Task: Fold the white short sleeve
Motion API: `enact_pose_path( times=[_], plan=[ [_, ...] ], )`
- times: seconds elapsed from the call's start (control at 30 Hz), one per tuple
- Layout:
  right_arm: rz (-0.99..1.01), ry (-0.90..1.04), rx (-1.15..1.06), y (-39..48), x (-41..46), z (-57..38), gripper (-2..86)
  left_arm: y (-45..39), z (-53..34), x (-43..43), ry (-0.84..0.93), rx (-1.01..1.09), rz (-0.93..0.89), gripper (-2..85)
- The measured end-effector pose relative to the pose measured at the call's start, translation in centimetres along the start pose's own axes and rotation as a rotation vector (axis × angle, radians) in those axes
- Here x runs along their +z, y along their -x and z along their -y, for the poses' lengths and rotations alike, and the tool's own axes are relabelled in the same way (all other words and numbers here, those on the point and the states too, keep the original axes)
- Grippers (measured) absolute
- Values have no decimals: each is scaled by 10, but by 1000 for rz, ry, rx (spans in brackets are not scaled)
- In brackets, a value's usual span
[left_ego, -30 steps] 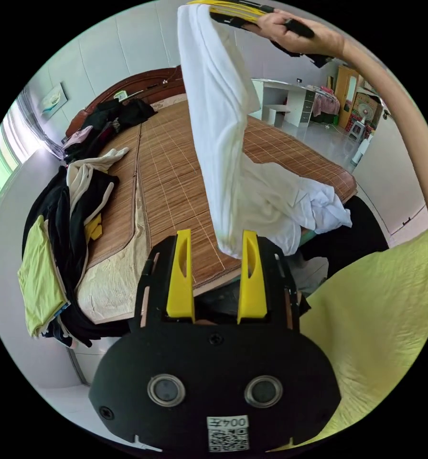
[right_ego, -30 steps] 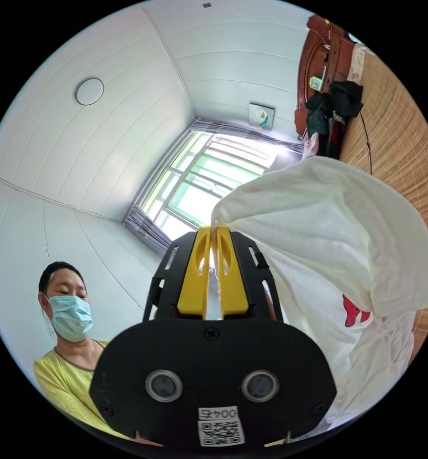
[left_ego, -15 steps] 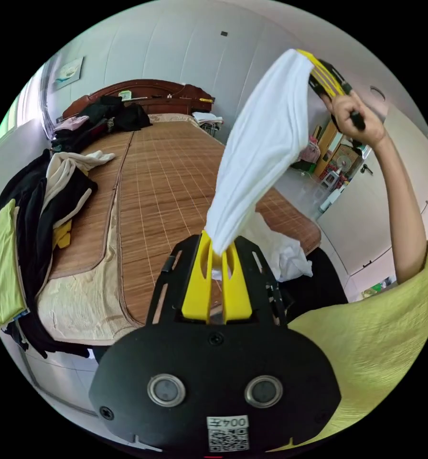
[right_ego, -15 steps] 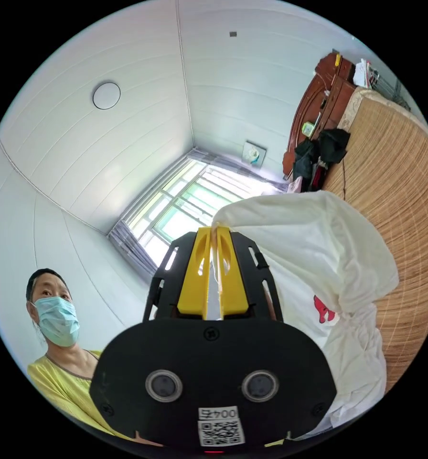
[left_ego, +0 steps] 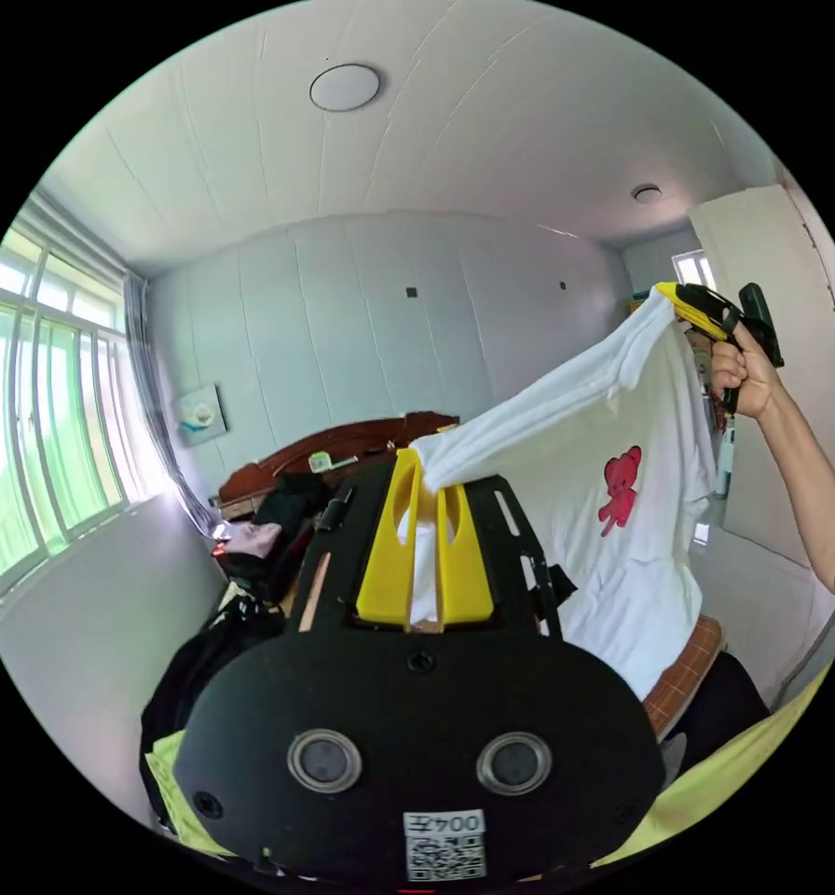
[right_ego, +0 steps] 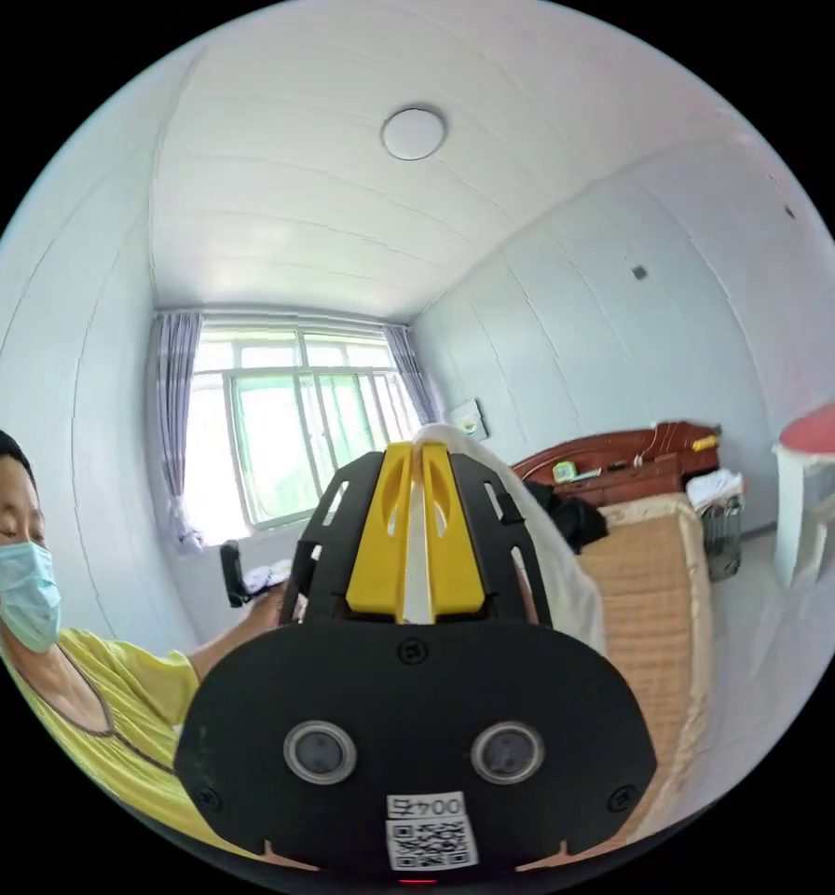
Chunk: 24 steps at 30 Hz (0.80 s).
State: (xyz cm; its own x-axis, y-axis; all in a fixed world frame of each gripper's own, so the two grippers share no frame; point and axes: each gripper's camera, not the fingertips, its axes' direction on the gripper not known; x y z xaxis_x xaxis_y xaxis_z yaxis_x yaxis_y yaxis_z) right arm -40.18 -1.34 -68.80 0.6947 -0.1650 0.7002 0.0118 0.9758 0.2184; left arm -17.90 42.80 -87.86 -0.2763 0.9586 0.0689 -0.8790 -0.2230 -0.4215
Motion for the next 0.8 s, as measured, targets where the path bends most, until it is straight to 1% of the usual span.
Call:
enact_pose_path(
  times=[0.17,0.27,0.37,0.57,0.7,0.8],
  plan=[
    [-74,-17,-171,53,-26,54,19,-23,33,-67,-103,126,106,-4],
    [-84,-32,-248,84,-44,75,21,-34,37,-99,-137,159,129,-4],
    [-97,-50,-328,120,-66,92,21,-54,39,-149,-187,217,169,-3],
    [-154,-67,-481,198,-99,144,22,-71,66,-210,-214,260,193,-3],
    [-169,-33,-498,217,-94,191,25,-78,79,-208,-189,288,214,-3],
    [-156,14,-443,201,-69,216,26,-82,80,-170,-112,299,211,-3]
  ],
)
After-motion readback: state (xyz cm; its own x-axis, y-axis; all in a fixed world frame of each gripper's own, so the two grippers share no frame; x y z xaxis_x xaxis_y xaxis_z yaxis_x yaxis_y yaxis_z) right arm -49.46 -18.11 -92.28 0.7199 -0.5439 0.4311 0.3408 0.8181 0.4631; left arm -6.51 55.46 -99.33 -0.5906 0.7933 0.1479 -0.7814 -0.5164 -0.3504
